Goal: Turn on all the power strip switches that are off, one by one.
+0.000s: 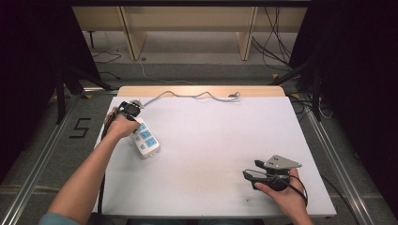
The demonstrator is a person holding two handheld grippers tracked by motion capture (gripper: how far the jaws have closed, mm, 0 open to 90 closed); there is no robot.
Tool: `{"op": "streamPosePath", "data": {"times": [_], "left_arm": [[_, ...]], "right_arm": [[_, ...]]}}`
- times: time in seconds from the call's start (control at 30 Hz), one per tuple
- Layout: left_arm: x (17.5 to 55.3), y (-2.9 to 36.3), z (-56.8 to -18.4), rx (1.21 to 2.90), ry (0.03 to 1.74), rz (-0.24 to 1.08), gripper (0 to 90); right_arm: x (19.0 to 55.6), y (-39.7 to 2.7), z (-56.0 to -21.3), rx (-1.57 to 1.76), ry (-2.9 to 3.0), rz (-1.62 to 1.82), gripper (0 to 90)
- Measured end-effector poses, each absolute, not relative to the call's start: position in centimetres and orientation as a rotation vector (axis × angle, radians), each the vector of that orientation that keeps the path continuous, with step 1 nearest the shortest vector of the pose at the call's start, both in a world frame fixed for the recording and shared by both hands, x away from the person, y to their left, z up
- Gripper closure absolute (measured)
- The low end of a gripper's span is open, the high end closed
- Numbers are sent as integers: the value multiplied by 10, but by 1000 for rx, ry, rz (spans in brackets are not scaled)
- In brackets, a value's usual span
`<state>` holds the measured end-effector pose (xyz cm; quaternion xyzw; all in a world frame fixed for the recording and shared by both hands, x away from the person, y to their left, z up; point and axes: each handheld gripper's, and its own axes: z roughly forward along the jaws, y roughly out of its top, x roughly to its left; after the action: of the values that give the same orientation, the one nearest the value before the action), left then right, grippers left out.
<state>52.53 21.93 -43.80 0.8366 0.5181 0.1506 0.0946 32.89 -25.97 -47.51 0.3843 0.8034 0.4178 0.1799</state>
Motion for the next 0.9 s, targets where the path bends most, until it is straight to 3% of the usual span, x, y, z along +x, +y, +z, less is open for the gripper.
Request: {"op": "streamPosePath", "data": {"times": [0.9], "left_arm": [[526,225,-434,2417,1538,453,899]], "right_arm": [[329,-260,-475,1088,2277,1181,349]]}}
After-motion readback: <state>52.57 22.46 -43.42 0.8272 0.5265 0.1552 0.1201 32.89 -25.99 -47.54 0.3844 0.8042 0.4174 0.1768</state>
